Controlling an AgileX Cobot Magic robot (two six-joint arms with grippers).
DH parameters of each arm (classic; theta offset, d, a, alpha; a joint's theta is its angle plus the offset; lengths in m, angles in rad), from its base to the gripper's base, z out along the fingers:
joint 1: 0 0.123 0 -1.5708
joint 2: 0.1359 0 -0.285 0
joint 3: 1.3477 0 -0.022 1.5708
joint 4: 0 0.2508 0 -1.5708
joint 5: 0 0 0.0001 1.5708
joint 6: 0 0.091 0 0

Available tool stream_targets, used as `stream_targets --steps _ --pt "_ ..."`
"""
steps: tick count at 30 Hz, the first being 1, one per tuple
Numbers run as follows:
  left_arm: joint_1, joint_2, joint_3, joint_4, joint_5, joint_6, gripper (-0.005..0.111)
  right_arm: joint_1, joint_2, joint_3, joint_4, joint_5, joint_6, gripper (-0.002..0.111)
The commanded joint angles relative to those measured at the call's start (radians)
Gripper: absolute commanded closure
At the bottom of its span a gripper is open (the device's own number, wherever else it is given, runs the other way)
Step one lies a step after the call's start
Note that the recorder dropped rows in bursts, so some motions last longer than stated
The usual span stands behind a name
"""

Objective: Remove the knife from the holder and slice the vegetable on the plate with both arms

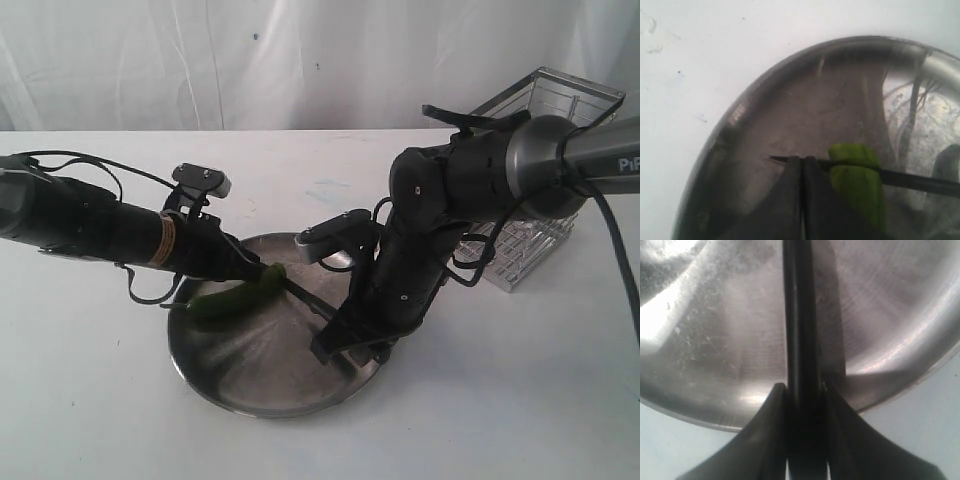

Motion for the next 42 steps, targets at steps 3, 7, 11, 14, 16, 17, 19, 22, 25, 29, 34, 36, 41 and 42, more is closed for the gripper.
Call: stream_targets --steps 3,7,11,14,16,17,19,22,25,29,34,36,41,42 --pt "-0.008 -0.016 0.005 -0.076 -0.012 0.057 0.107 -0.007 0.001 0.001 -0.01 -0.002 -0.001 0.108" --pt "-0.008 0.031 0.005 -0.186 -0.037 0.139 0.107 -0.007 0.001 0.001 -0.01 0.002 -0.001 0.108" --pt "-0.008 0.076 0.007 -0.168 -0.043 0.149 0.107 -0.007 0.001 0.001 -0.006 -0.005 -0.001 0.108" --pt "-0.008 0.11 0.007 -0.166 -0.069 0.127 0.107 -0.007 0.001 0.001 -0.007 0.004 -0.001 0.108" --pt "-0.008 0.11 0.007 -0.165 -0.092 0.127 0.107 -0.007 0.001 0.001 -0.007 0.018 -0.001 0.108" --pt "-0.008 0.105 0.007 -0.165 -0.111 0.127 0.107 -0.007 0.002 0.001 -0.007 0.025 -0.001 0.108" --pt "-0.006 0.088 0.007 -0.174 -0.137 0.127 0.107 -0.007 0.003 0.001 -0.007 0.037 -0.001 0.108" --pt "-0.005 0.054 0.007 -0.202 -0.172 0.127 0.107 -0.007 0.004 0.001 -0.005 0.039 -0.001 0.108" --pt "-0.009 0.029 0.007 -0.207 -0.201 0.127 0.107 -0.007 0.004 0.001 0.014 0.029 -0.001 0.108" --pt "-0.011 0.027 0.007 -0.229 -0.228 0.127 0.107 -0.007 0.004 0.001 0.023 0.023 -0.001 0.108" --pt "-0.028 0.027 0.007 -0.233 -0.203 0.144 0.107 -0.007 0.004 0.001 0.028 0.02 -0.001 0.108" --pt "-0.034 0.027 0.007 -0.233 -0.181 0.158 0.107 -0.007 0.004 0.001 0.028 0.02 -0.001 0.108" --pt "-0.036 0.029 0.007 -0.233 -0.268 0.155 0.107 -0.007 0.004 0.001 0.028 0.02 -0.001 0.108" --pt "-0.036 0.029 0.007 -0.23 -0.292 0.153 0.107 -0.007 0.004 0.001 0.028 0.017 -0.001 0.108"
